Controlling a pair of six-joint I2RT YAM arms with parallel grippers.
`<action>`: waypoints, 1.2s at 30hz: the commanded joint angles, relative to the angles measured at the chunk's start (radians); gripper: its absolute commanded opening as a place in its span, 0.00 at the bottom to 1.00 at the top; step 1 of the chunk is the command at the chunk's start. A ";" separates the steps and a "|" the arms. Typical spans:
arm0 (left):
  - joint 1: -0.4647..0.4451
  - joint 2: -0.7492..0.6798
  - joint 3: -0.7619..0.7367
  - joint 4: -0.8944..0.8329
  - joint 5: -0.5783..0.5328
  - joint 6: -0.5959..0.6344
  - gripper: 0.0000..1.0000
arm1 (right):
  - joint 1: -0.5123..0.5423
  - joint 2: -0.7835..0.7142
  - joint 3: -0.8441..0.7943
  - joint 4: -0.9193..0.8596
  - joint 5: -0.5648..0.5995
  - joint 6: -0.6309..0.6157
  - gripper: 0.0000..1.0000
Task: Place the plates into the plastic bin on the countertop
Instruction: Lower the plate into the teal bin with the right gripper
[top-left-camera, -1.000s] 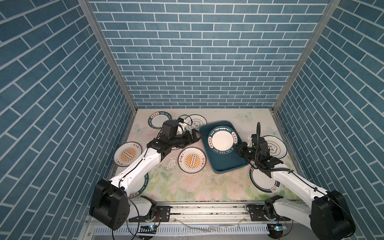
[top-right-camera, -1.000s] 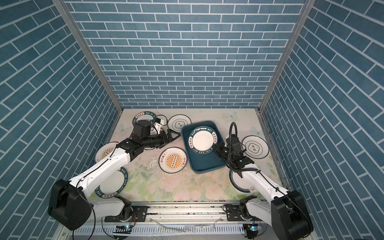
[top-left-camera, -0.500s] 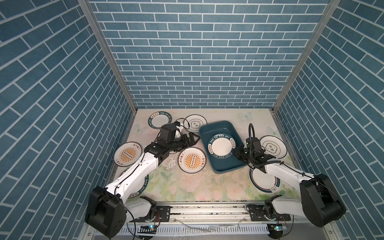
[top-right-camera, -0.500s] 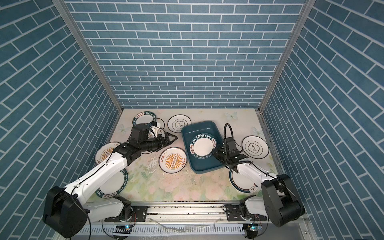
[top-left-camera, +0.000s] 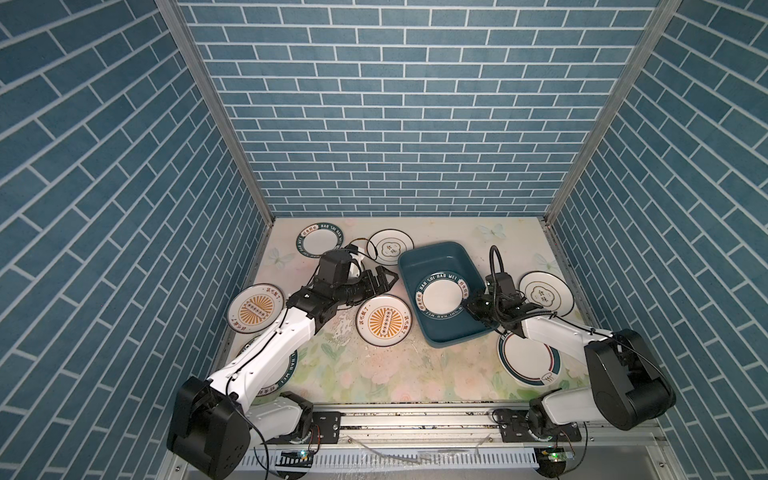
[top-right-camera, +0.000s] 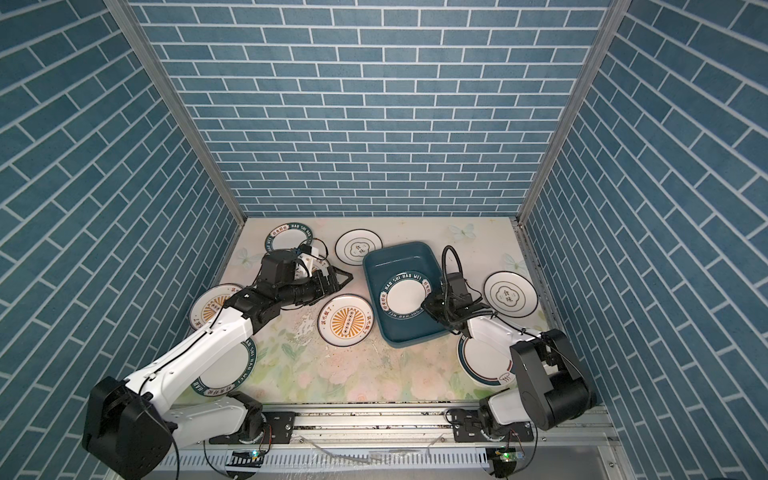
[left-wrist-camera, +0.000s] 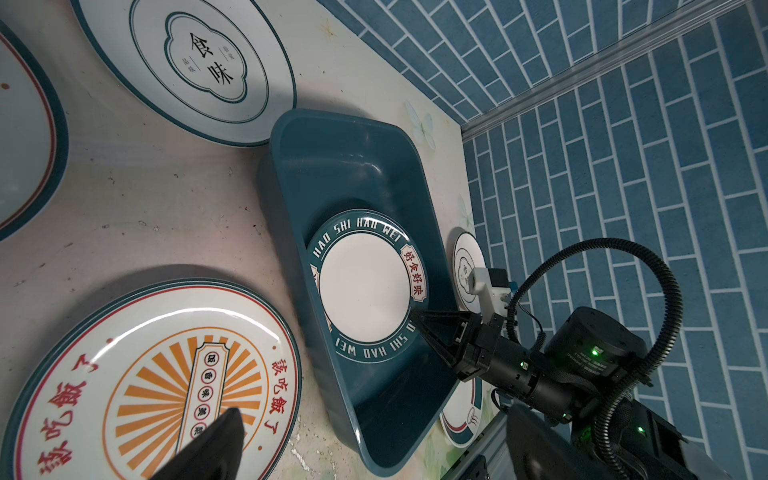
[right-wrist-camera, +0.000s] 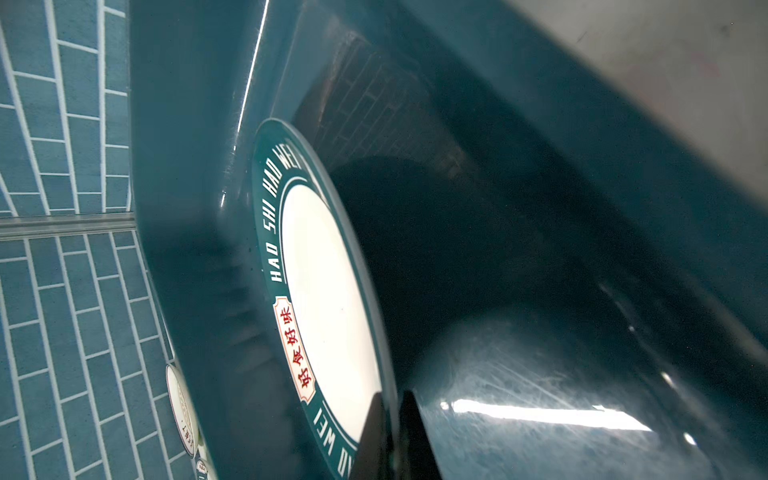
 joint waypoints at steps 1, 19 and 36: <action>-0.004 -0.013 -0.009 0.001 -0.002 0.017 1.00 | -0.003 0.017 0.047 0.023 0.024 -0.010 0.00; -0.004 -0.023 0.016 -0.047 -0.024 0.053 1.00 | -0.002 0.070 0.097 -0.078 0.078 -0.016 0.11; -0.003 -0.028 0.013 -0.054 -0.027 0.052 1.00 | -0.003 0.139 0.121 -0.070 0.089 -0.012 0.15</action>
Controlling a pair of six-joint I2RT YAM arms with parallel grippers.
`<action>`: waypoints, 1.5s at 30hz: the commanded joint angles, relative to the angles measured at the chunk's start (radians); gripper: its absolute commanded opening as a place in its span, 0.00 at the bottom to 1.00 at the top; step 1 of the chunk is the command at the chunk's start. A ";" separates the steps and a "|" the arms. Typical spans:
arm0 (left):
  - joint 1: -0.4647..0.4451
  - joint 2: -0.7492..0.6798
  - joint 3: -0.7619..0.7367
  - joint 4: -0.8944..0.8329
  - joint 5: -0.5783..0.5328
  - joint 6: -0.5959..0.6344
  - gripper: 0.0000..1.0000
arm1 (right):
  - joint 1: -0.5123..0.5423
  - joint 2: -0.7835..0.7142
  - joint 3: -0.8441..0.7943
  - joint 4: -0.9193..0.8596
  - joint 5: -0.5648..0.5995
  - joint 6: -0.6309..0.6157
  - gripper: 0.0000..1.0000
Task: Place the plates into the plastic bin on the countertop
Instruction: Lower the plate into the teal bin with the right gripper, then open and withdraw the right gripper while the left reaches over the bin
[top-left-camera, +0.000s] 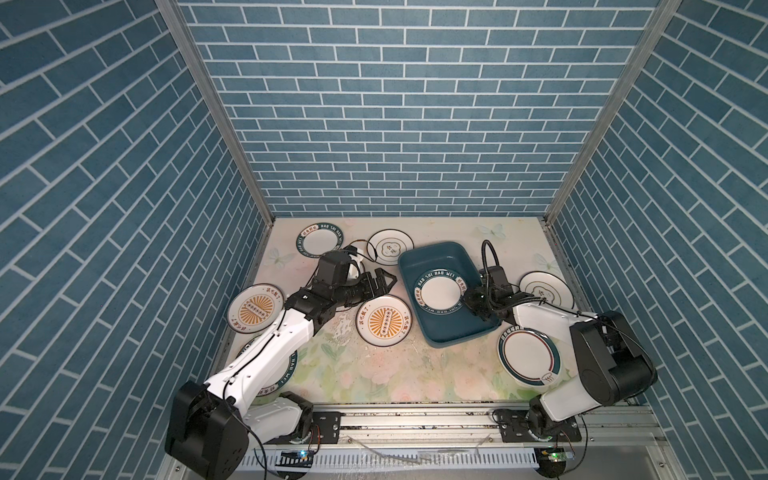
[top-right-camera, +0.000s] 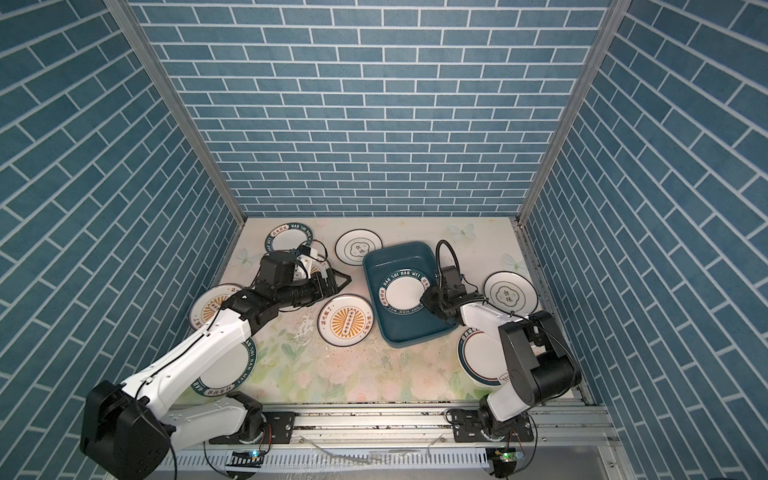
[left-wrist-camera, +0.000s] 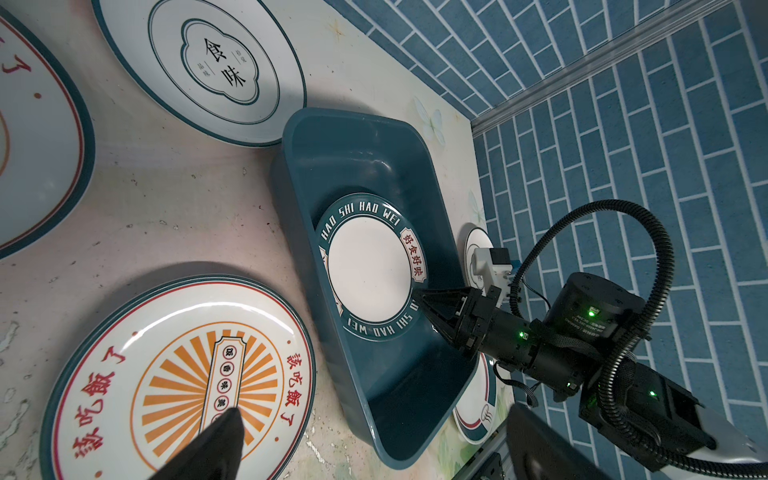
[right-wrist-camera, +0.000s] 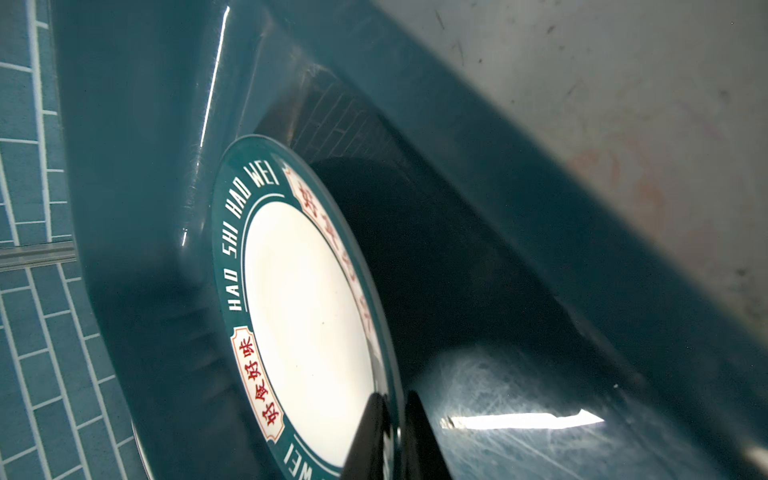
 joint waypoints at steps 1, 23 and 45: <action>-0.003 -0.012 0.012 -0.013 -0.006 0.013 0.99 | -0.002 0.015 0.014 -0.013 0.027 -0.011 0.17; -0.003 -0.057 -0.014 -0.026 0.006 0.015 1.00 | 0.017 -0.214 0.050 -0.123 0.014 -0.081 0.61; -0.344 0.275 0.137 0.301 0.120 0.034 1.00 | -0.355 -0.653 -0.038 -0.351 0.134 -0.285 0.85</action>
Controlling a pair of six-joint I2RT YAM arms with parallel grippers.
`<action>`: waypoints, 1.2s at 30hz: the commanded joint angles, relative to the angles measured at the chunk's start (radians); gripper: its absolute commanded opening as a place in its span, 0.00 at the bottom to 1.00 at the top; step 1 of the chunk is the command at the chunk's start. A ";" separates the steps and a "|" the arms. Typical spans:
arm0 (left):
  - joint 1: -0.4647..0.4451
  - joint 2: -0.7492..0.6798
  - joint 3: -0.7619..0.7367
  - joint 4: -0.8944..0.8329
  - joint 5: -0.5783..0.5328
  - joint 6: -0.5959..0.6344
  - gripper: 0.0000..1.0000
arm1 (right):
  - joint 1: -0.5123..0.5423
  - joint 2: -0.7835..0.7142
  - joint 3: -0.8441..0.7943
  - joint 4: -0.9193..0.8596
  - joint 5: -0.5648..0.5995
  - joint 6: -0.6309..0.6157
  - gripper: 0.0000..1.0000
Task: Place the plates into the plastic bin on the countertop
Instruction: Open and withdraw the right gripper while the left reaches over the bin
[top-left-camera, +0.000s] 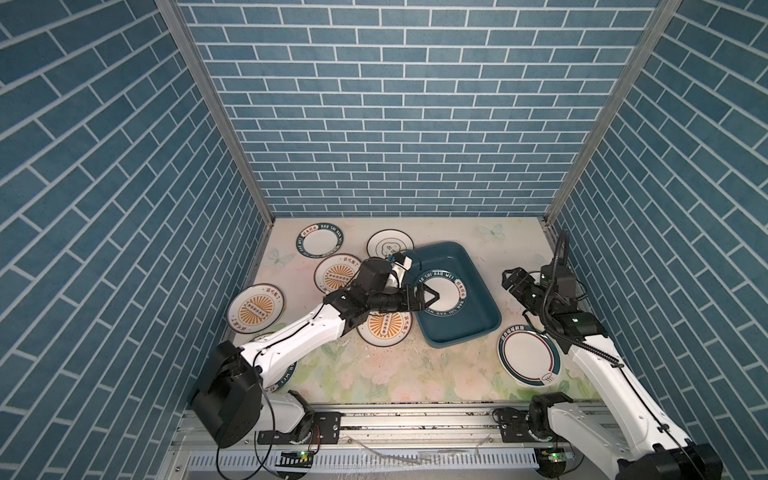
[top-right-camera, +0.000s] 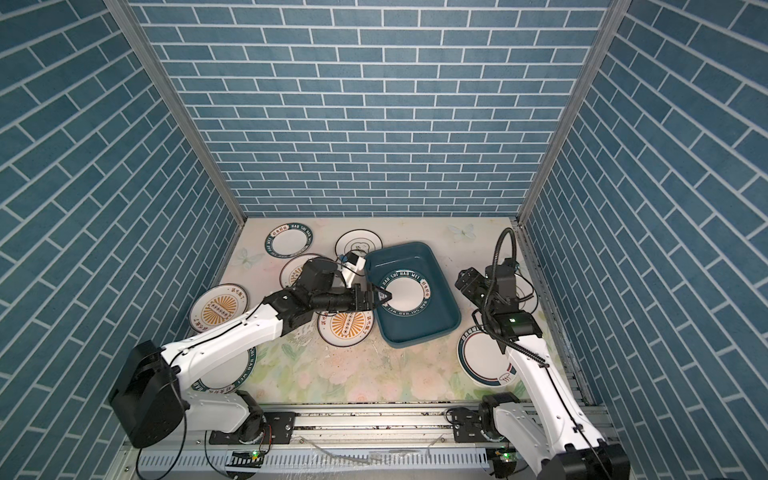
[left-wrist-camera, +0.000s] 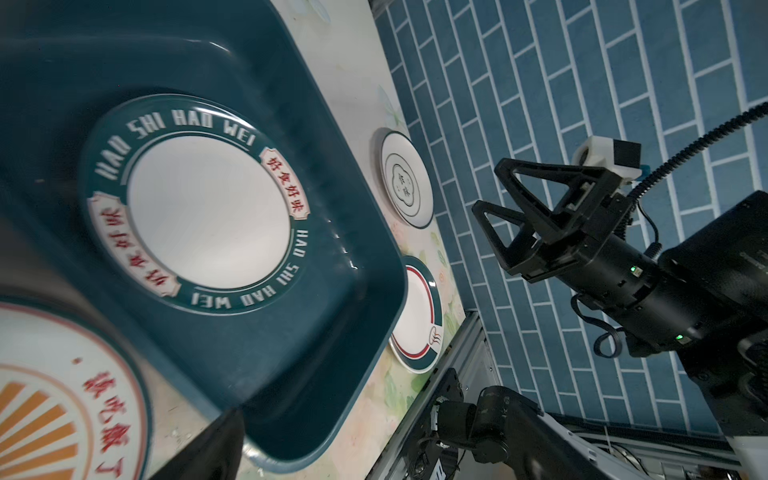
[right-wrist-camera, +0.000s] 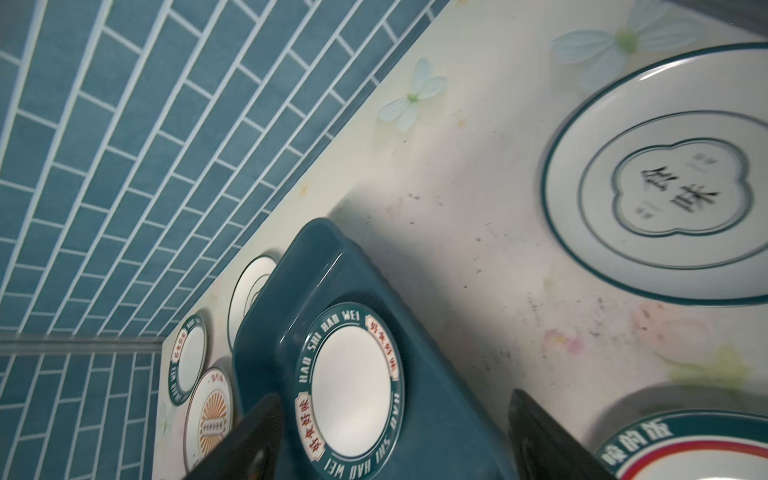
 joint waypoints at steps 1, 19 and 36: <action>-0.067 0.073 0.080 0.075 0.023 0.058 0.99 | -0.116 -0.032 -0.031 -0.061 -0.046 -0.055 0.85; -0.169 0.286 0.234 0.129 0.034 0.123 1.00 | -0.746 0.162 -0.167 0.052 -0.338 -0.202 0.83; -0.169 0.252 0.226 0.096 -0.043 0.124 1.00 | -0.854 0.496 -0.231 0.487 -0.620 -0.093 0.65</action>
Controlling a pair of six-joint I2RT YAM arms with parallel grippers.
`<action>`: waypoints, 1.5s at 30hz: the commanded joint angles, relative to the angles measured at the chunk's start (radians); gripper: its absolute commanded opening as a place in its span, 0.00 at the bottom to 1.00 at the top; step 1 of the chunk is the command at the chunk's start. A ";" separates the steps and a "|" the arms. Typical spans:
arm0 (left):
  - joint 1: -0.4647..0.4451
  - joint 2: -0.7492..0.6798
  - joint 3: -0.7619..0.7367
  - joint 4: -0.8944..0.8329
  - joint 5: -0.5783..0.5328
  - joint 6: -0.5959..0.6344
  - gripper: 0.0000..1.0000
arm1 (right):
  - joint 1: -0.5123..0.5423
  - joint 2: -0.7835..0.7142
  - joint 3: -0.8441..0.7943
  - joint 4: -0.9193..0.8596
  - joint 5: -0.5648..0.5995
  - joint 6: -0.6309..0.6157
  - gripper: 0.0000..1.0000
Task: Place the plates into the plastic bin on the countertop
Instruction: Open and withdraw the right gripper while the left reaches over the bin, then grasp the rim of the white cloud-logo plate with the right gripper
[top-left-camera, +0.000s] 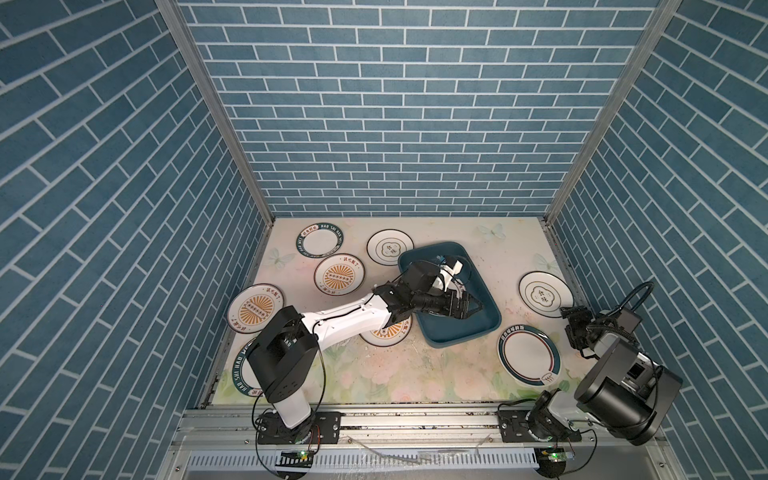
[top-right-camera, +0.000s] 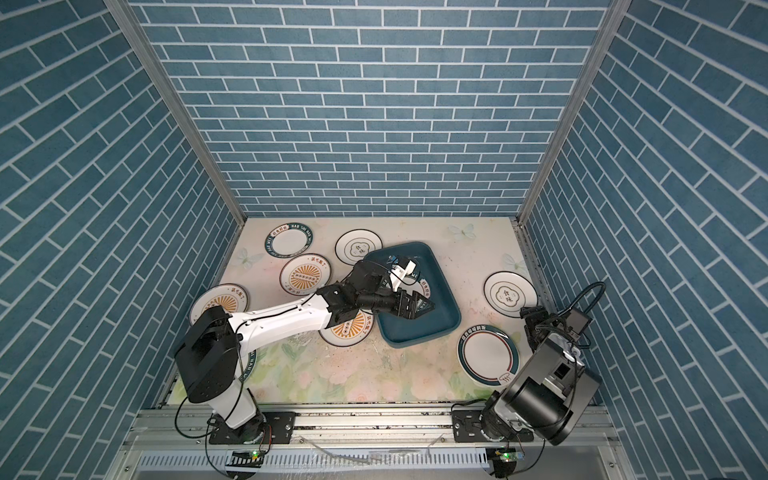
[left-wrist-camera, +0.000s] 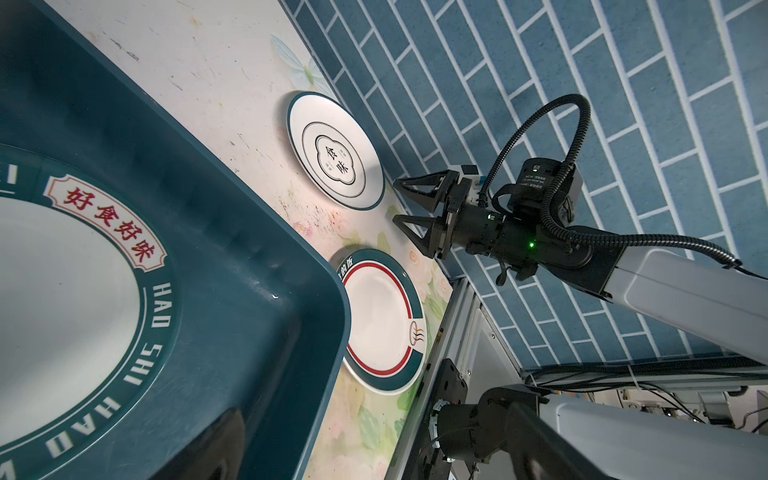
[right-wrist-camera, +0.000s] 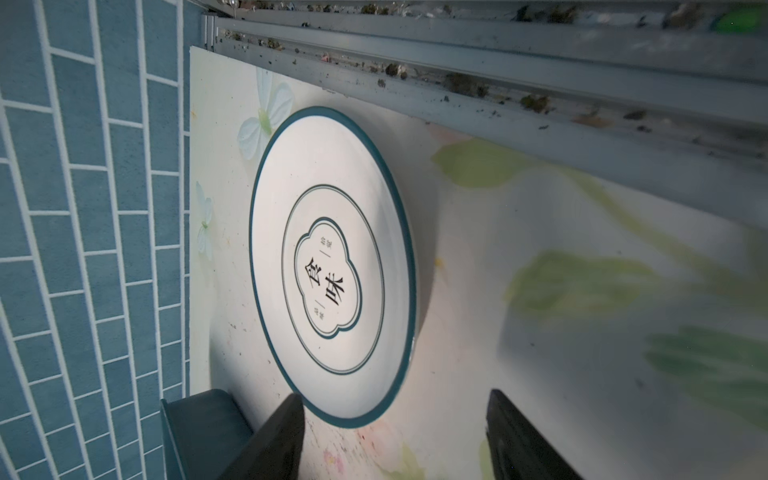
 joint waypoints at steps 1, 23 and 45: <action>-0.005 -0.037 0.014 -0.021 -0.027 0.016 1.00 | -0.002 0.058 -0.009 0.117 -0.063 0.051 0.63; -0.004 -0.160 -0.085 -0.033 -0.176 -0.003 0.99 | -0.003 0.266 -0.060 0.311 -0.094 0.182 0.11; -0.003 -0.352 -0.155 -0.123 -0.349 0.013 1.00 | 0.041 -0.055 0.015 0.133 -0.205 0.175 0.00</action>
